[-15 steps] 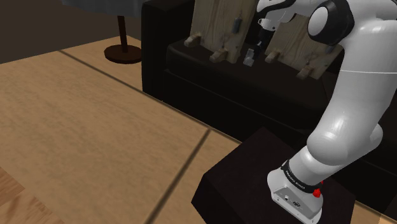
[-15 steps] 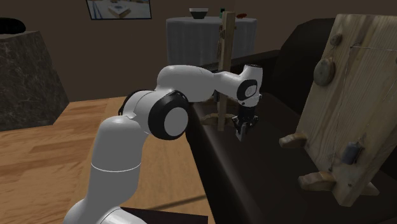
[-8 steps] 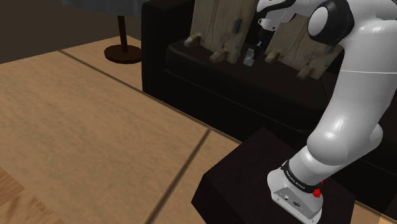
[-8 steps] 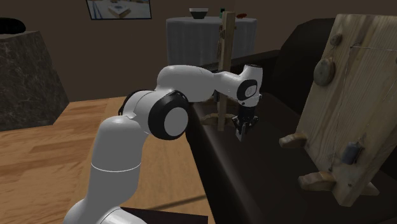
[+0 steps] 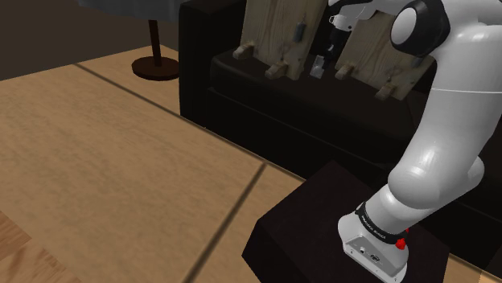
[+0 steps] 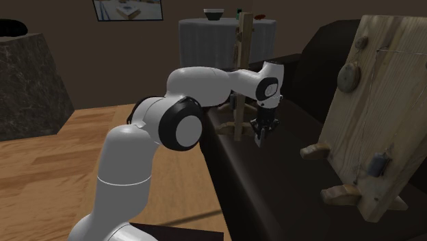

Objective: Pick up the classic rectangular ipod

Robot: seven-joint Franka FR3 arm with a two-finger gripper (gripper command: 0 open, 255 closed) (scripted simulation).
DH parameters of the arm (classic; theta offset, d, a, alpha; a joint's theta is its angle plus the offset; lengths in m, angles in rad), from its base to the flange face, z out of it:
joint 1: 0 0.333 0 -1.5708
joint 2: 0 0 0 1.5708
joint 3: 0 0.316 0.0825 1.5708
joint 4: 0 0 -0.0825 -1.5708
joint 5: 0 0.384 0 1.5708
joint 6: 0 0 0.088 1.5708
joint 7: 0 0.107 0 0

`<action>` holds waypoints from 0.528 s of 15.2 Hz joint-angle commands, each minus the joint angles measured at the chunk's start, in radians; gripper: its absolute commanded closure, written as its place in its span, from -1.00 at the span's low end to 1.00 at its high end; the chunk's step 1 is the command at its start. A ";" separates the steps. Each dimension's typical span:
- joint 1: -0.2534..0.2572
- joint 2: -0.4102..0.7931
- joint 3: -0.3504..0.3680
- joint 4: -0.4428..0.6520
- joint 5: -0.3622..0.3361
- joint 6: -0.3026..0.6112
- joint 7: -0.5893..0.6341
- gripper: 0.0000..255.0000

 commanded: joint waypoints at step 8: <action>-0.016 0.005 -0.004 0.131 -0.001 -0.125 0.005 1.00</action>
